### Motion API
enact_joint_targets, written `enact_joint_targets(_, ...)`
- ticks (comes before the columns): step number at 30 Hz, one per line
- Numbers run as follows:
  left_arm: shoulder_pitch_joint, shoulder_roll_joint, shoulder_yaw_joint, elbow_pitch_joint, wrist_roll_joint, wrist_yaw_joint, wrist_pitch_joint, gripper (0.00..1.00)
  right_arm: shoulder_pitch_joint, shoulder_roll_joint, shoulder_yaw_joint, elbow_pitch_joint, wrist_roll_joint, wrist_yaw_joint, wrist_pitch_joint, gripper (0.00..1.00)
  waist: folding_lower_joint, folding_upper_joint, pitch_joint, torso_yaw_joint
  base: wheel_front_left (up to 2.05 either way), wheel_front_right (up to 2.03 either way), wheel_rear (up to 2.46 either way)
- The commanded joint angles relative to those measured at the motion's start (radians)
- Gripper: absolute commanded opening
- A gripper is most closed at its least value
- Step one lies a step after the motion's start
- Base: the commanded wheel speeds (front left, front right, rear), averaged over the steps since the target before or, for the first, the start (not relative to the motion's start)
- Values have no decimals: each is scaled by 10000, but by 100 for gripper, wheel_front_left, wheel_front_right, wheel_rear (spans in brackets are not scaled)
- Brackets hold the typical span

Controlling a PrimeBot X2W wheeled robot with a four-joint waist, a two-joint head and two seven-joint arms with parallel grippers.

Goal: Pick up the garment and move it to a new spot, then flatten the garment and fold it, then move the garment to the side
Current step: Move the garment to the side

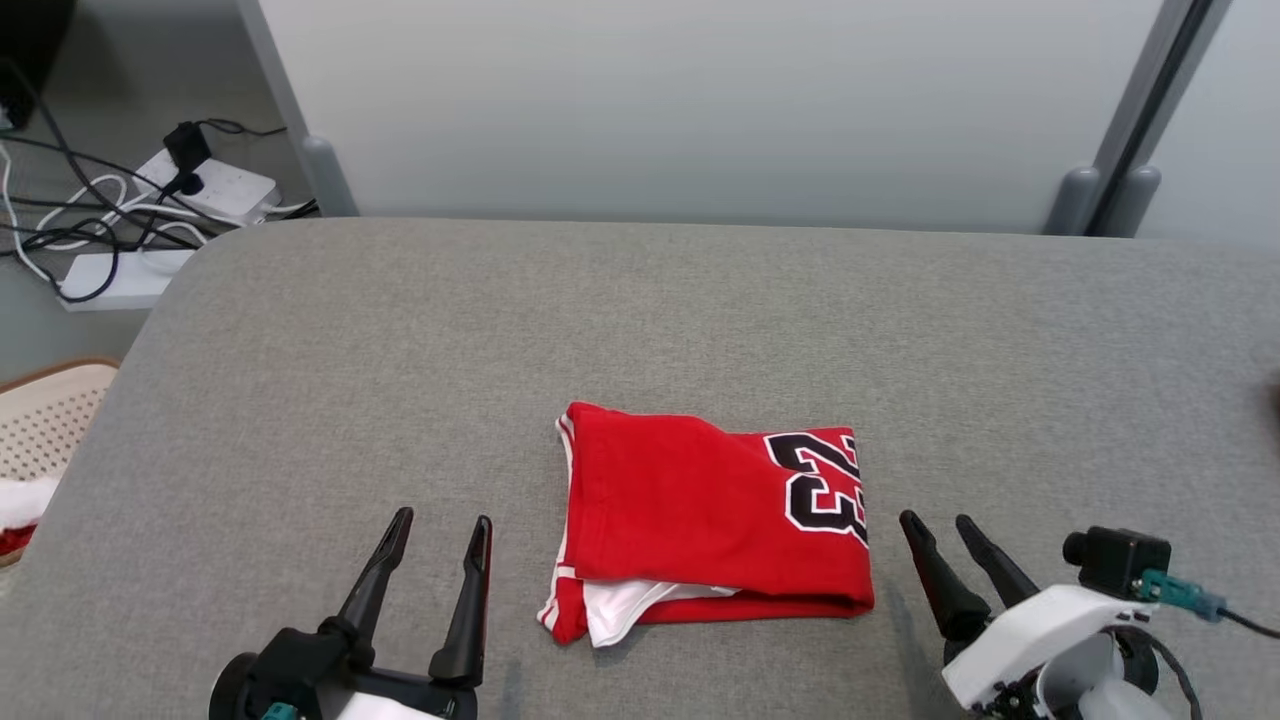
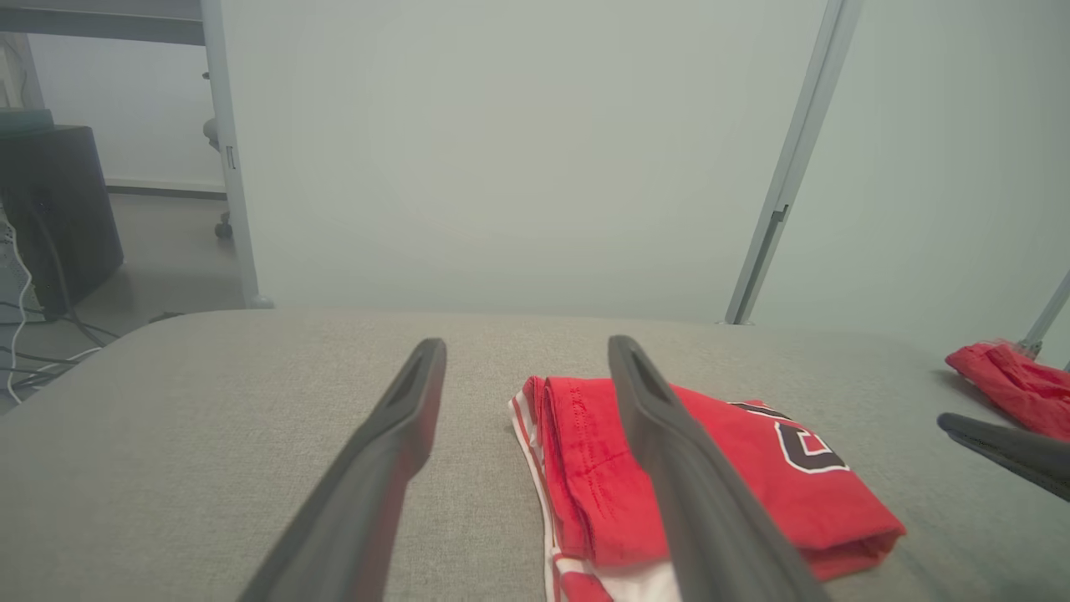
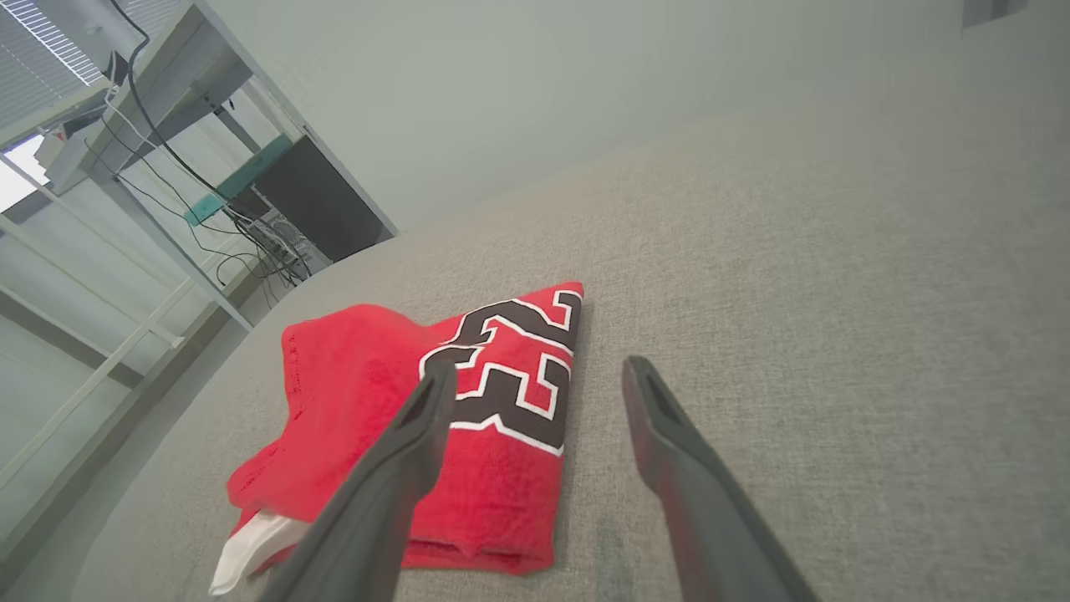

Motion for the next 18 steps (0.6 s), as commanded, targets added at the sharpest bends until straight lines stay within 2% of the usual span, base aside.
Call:
enact_joint_targets(1, -371, 14, 187, -335, 11, 30, -103, 100, -696, -183, 339, 175, 552, 44, 342, 100, 0, -1, 177, 256, 0, 0, 0)
enact_joint_targets(9, -561, 14, -4, -371, 6, 71, -103, 100, -1566, -443, 783, 1186, 2086, 44, 1422, 100, 0, -1, 509, 834, 0, 0, 0)
enact_joint_targets(18, -783, 14, -167, -417, -93, 143, -103, 100, -2011, -637, 1366, 2093, 2882, 44, 1831, 100, 0, -1, 943, 1347, 0, 0, 0)
